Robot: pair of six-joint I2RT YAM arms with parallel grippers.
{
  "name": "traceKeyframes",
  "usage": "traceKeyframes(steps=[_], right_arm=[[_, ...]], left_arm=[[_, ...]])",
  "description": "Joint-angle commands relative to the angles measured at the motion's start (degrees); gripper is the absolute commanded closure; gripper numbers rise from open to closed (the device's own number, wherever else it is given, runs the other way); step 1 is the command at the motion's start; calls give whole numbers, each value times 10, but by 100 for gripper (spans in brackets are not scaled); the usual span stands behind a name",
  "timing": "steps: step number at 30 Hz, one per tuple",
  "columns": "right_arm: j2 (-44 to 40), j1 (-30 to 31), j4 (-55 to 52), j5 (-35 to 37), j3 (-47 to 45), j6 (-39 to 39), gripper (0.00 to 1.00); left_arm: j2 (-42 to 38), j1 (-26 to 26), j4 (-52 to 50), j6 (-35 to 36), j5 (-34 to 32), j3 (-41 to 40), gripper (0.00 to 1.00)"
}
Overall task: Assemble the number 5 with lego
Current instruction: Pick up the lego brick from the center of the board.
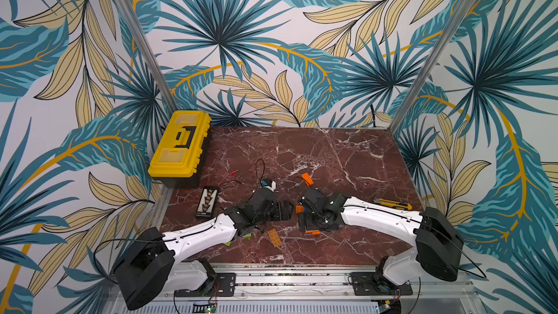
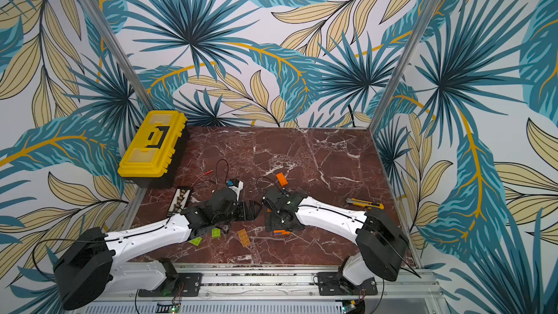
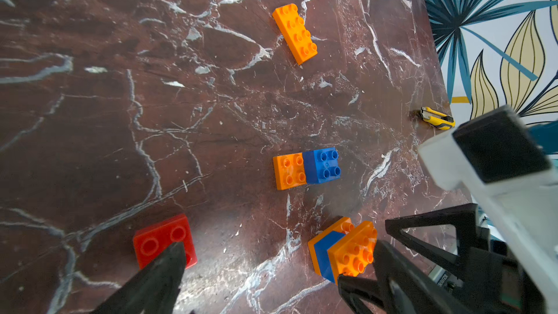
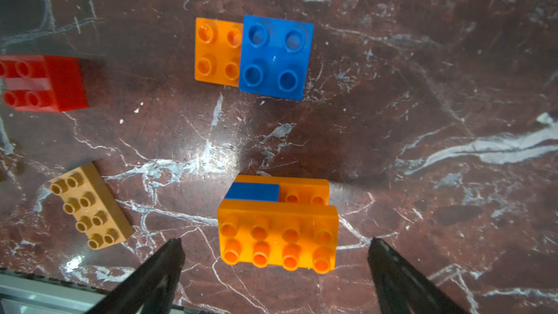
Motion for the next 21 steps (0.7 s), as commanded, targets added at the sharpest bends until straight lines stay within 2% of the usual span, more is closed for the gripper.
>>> traceKeyframes(steps=[1, 6, 11, 21], right_arm=[[27, 3, -3, 4, 0, -8, 1], [53, 3, 5, -1, -2, -8, 1], [71, 2, 18, -12, -6, -10, 8], [100, 3, 0, 3, -1, -8, 13]], left_arm=[[-30, 0, -3, 0, -27, -11, 0], [-40, 0, -8, -1, -31, -17, 0], [-40, -1, -2, -4, -30, -20, 0], [-37, 0, -1, -3, -30, -19, 0]])
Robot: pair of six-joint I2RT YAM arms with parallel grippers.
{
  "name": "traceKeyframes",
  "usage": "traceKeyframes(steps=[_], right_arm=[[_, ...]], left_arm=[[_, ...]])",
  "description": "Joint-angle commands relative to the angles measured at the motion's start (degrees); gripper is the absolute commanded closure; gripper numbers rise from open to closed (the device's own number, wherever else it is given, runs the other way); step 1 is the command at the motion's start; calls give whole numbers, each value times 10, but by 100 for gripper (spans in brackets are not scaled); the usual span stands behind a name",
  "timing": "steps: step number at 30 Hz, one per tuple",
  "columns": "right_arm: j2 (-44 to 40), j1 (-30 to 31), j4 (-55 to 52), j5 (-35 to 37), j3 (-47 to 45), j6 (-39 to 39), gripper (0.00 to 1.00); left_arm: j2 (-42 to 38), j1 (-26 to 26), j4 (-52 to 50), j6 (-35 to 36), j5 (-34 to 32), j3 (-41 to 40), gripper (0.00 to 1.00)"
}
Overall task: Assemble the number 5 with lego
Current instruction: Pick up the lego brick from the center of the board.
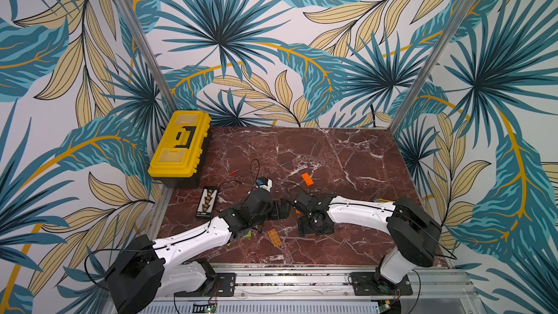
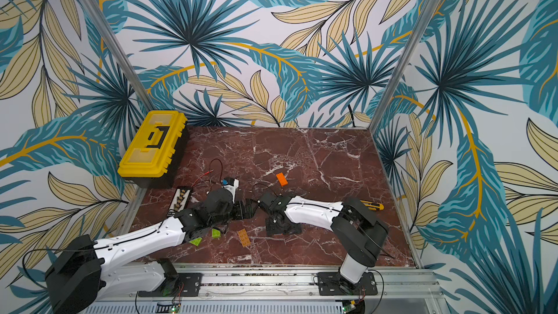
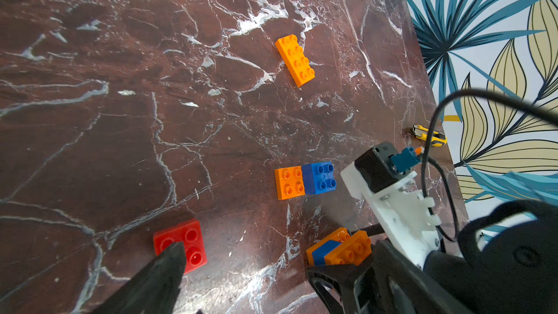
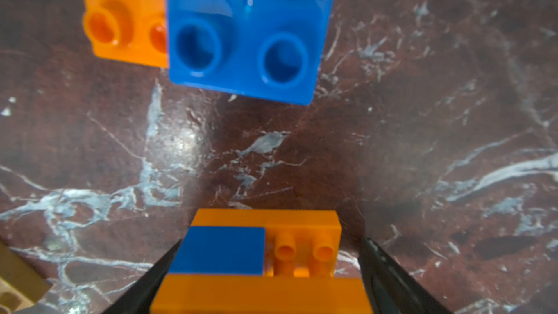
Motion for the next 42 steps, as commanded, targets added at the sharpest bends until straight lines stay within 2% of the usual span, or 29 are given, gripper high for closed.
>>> traceKeyframes(steps=[1, 11, 26, 42], right_arm=[[14, 4, -15, 13, -2, -3, 13], [30, 4, -8, 10, 11, -12, 13], [47, 4, -1, 7, -7, -3, 21], [49, 3, 19, 7, -22, 17, 19]], left_arm=[[-4, 0, 1, 1, -7, -10, 0], [-6, 0, 1, 0, -7, -10, 0], [-7, -1, -1, 1, -7, -9, 0], [-6, 0, -3, 3, -3, -2, 0]])
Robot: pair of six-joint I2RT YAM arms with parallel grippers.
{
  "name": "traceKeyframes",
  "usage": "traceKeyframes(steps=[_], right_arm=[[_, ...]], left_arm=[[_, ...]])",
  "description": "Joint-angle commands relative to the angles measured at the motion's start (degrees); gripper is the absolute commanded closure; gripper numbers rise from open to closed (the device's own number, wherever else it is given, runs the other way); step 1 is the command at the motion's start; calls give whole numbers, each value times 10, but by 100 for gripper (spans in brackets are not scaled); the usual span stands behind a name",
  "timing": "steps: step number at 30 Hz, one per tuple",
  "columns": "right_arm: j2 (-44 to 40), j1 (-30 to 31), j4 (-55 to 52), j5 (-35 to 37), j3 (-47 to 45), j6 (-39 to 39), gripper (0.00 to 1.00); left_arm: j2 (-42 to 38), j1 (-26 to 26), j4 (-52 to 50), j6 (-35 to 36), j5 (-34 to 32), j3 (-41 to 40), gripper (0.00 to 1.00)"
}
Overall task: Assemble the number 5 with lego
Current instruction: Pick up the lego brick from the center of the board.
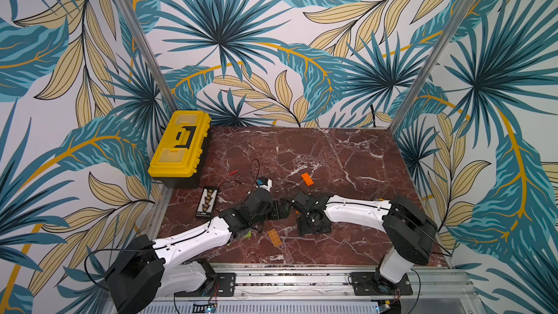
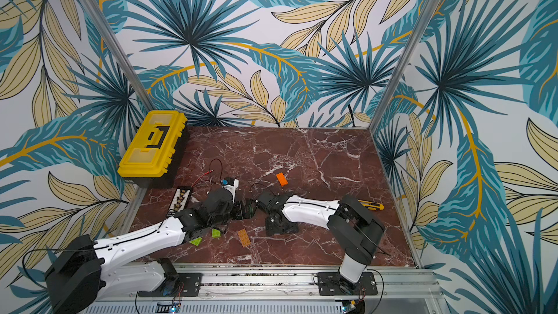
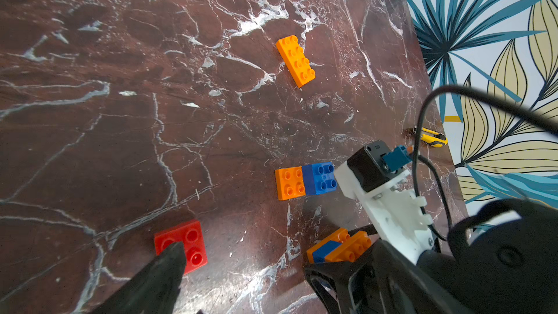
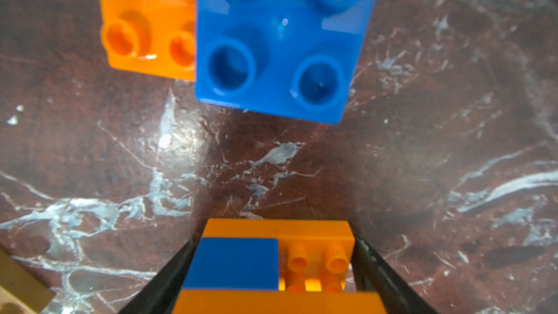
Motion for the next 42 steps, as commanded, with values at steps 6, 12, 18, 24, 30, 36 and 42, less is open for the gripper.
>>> traceKeyframes(steps=[6, 12, 18, 24, 30, 36, 42], right_arm=[[31, 0, 19, 8, -37, 24, 16], [32, -1, 19, 7, -36, 22, 18], [29, -1, 14, 12, -33, 20, 22], [28, -1, 16, 12, -33, 20, 26], [8, -1, 3, 18, -25, 18, 38], [-24, -4, -19, 29, -11, 16, 38], [-57, -20, -62, 50, 22, 0, 38]], left_arm=[[-4, 0, -3, 3, -1, -2, 0], [-3, 0, -3, 3, 0, -1, 0], [-2, 0, -1, 3, 0, -2, 0], [-1, 0, -1, 3, 0, -1, 0], [0, 0, 1, 3, 0, -1, 0], [-1, 0, -2, 5, -5, 0, 0], [-7, 3, -7, 9, -26, -3, 0]])
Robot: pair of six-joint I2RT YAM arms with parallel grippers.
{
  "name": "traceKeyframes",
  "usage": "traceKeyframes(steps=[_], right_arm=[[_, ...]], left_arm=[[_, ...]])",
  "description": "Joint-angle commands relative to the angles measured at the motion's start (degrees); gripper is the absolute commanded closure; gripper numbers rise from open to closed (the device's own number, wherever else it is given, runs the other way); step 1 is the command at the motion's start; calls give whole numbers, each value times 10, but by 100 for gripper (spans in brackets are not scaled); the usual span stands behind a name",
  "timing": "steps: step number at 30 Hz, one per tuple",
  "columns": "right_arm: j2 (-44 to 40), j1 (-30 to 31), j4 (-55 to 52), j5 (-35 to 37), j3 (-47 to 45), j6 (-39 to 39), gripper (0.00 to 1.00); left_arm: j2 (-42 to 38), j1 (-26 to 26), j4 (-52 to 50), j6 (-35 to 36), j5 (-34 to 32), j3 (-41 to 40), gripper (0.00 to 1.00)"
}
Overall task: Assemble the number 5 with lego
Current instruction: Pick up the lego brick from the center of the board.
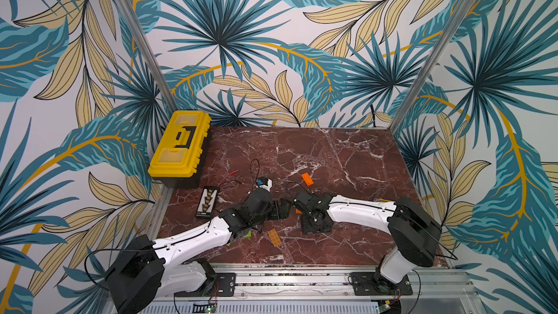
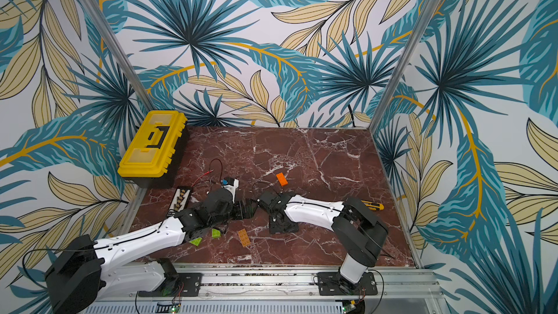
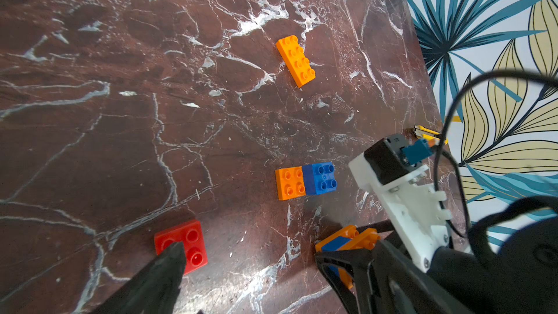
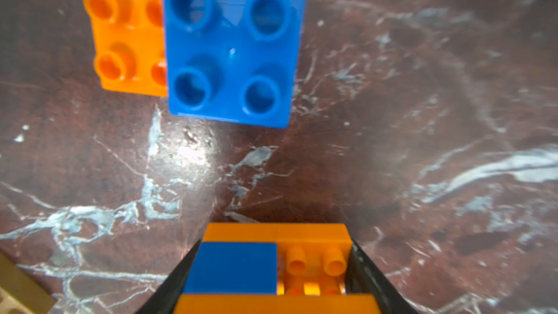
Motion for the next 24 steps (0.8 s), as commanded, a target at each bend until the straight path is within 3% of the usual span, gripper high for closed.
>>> traceKeyframes(steps=[1, 9, 16, 24], right_arm=[[-28, -15, -45, 24, 26, -15, 38], [-23, -59, -75, 17, 96, -40, 38], [43, -76, -96, 4, 177, -52, 38], [99, -76, -105, -15, 230, -42, 38]], left_arm=[[-9, 4, -8, 9, -24, -4, 0], [-37, 21, 19, 10, -61, -22, 0], [-30, 48, 84, 13, -19, -38, 0], [-7, 61, 80, -13, 9, -22, 0]])
